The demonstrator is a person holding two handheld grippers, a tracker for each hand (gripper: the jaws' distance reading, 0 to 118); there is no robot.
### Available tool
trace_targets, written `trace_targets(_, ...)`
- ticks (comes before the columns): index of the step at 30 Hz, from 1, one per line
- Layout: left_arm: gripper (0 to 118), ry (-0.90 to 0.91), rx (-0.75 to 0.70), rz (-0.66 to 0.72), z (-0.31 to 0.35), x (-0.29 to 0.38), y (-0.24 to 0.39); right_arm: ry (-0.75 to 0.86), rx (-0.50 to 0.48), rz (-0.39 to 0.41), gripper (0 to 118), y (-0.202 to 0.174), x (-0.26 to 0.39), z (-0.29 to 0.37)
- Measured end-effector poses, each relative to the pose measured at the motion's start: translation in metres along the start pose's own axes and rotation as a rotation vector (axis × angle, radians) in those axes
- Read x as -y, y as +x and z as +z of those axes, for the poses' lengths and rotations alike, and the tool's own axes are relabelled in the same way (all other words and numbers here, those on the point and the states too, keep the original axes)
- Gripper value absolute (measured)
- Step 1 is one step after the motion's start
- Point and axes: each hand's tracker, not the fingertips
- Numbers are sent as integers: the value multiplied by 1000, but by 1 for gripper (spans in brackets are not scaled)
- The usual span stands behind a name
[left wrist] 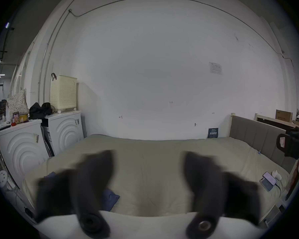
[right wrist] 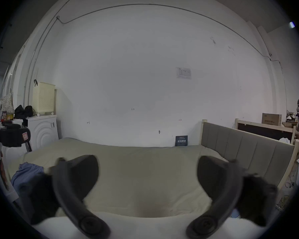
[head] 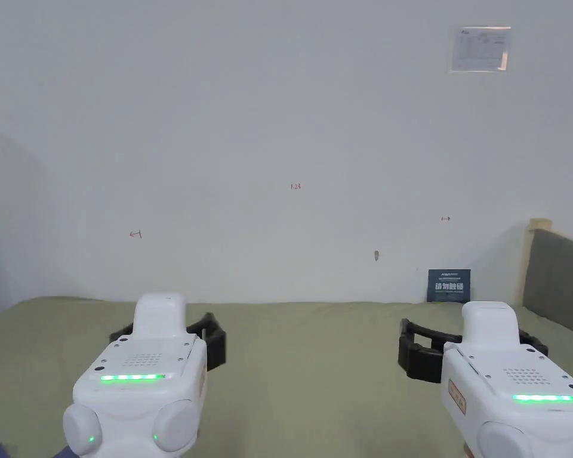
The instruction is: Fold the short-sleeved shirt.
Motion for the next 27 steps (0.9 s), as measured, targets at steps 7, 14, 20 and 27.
trace_targets(7, 0, -23, 31, 0, 3, 2, 6, 14, 32, 21, 1, -2, -2, 5)
trace_targets(14, 0, -34, 42, -4, 6, 3, 8, 2, 34, 26, 1, -5, 0, 4)
trace_targets(20, 0, -47, 28, 18, 5, 3, -5, -11, 15, 33, 1, -13, 1, -5)
trace_targets(27, 0, -63, -127, 25, 22, 4, -76, -16, -170, 42, 1, -83, 9, -27)
